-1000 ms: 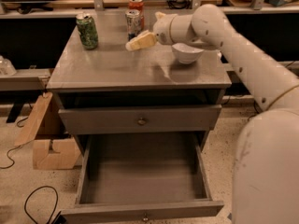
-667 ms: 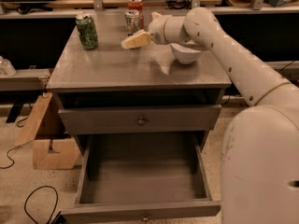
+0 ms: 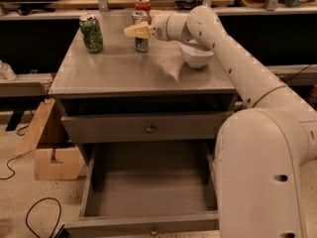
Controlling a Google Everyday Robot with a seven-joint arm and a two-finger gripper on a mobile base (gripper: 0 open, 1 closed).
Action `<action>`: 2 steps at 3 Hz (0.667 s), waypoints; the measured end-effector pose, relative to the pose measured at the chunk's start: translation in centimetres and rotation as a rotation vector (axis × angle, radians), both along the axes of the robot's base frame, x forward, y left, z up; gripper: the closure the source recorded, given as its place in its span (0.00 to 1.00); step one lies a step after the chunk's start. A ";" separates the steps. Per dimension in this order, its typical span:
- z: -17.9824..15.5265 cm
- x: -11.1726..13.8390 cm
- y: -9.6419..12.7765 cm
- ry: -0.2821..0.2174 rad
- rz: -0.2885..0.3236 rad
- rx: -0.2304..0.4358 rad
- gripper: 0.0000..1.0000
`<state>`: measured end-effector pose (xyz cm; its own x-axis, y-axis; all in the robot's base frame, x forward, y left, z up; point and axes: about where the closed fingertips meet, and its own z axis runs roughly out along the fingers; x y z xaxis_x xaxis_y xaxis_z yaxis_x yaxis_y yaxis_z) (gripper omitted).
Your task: Place redbull can into middle drawer
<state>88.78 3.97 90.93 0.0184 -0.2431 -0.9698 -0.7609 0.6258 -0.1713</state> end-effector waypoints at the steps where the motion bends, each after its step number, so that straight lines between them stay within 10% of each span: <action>1: 2.2 -0.4 0.5 -0.004 0.001 0.052 0.49; 2: 2.0 -0.4 0.8 -0.001 0.006 0.049 0.72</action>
Offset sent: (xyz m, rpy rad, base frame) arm -0.0029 0.0039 0.0187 0.0432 -0.0028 0.0009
